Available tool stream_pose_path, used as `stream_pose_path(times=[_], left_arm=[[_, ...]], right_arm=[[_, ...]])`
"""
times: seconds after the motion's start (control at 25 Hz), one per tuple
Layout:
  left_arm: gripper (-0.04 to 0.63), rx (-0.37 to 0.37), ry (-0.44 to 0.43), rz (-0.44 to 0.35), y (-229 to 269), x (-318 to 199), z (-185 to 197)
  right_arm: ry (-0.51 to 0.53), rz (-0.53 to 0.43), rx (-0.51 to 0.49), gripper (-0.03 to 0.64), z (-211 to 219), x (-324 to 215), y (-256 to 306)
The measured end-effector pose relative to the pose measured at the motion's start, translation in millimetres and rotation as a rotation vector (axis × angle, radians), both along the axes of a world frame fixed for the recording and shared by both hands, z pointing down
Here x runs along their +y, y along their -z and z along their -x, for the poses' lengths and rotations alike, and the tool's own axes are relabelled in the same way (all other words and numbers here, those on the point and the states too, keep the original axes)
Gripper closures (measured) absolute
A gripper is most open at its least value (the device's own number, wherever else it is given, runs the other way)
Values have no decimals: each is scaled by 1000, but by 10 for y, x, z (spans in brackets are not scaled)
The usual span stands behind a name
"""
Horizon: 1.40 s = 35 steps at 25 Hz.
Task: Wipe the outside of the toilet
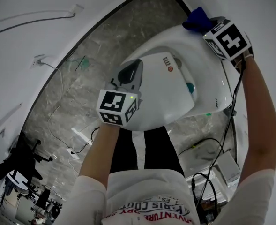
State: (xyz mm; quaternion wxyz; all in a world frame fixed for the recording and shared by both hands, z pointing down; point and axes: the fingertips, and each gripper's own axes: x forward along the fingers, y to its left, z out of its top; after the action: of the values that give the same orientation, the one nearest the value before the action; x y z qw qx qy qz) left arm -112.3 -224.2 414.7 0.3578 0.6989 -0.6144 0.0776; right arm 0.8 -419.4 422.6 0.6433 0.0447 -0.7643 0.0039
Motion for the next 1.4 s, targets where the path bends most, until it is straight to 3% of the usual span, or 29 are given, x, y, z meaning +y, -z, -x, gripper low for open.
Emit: stream_pose_path(times=[0.28, 0.56, 0.96, 1.4], left_arm=[[589, 27, 63, 13, -180, 282, 304], [589, 51, 133, 49, -493, 620, 664], [589, 78, 216, 80, -801, 1120, 947], [589, 96, 302, 122, -1127, 1712, 1279]], right_arm=[[101, 96, 156, 541, 323, 124, -341], [206, 119, 264, 541, 777, 381, -791], [305, 165, 424, 541, 1059, 718, -1378], [360, 213, 495, 541, 1446, 1293, -2049]])
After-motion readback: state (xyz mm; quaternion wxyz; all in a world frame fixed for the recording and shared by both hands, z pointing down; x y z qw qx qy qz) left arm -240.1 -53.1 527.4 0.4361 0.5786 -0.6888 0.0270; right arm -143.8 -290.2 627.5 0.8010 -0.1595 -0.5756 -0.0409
